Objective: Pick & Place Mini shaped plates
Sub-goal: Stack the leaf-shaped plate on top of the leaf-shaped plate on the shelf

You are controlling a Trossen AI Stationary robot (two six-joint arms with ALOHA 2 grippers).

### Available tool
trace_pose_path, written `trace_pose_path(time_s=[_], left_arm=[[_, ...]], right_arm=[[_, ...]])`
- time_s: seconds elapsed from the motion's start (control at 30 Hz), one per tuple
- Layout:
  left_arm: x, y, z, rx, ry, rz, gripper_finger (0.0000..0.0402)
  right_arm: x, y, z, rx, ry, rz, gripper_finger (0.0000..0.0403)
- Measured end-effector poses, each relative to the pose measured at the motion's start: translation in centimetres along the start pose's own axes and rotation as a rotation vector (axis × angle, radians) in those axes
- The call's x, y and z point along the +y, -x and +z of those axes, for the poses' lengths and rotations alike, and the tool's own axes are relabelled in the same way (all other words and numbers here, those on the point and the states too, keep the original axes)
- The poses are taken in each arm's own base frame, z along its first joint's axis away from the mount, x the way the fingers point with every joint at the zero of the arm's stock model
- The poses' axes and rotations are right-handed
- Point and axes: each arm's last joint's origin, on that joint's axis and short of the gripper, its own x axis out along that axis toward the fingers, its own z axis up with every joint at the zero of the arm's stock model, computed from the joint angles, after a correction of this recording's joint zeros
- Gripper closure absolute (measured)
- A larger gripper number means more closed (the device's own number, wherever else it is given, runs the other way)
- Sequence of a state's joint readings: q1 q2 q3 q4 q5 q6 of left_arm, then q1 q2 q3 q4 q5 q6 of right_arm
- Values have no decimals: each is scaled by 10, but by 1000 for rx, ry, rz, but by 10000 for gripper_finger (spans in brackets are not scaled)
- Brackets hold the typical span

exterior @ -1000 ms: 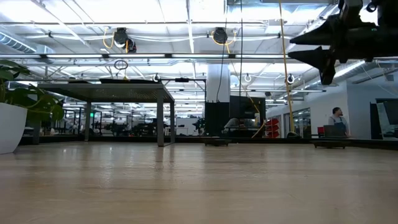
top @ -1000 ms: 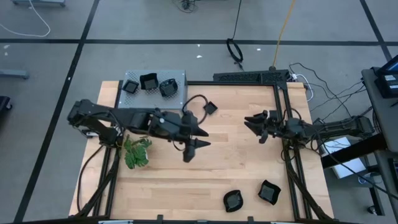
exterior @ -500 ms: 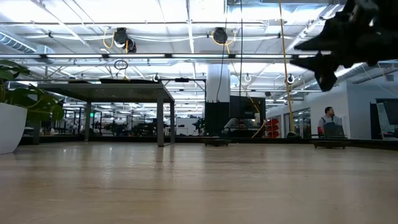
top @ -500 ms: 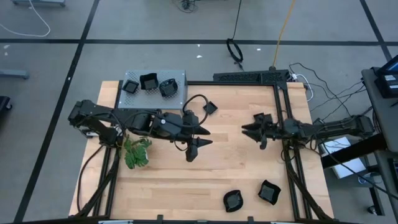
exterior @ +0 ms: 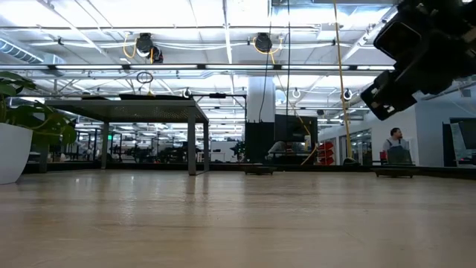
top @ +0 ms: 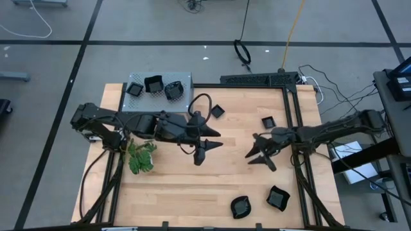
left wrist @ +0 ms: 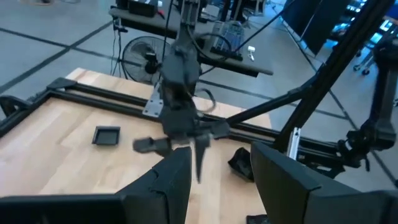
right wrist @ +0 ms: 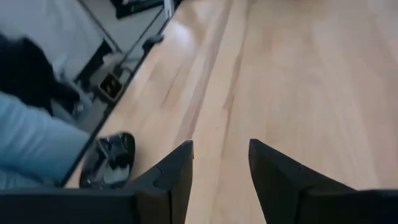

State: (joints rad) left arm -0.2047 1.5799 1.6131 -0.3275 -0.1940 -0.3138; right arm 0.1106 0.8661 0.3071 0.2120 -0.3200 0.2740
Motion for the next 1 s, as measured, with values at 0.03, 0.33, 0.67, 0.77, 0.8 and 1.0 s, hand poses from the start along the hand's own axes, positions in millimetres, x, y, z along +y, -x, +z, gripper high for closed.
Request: trace_pose_path(time_s=[0.03, 0.33, 0.67, 0.77, 0.8, 1.0], left_arm=[[1, 0, 0, -1, -1, 4, 231], [8, -1, 1, 9, 10, 27, 231], [8, 0, -2, 64, 64, -13, 231], [6, 2, -5, 104, 114, -62, 231], [5, 2, -6, 124, 126, -84, 231], [-10, 5, -14, 197, 126, -191, 231]], right_arm=[[1, -4, 0, 16, 17, 4, 257], [14, -51, 21, 145, 110, 61, 257], [53, -98, 42, 274, 109, 150, 257], [70, -112, 38, 310, 109, 162, 257], [75, -115, 35, 326, 108, 162, 257], [96, -135, 9, 396, 143, 93, 257]])
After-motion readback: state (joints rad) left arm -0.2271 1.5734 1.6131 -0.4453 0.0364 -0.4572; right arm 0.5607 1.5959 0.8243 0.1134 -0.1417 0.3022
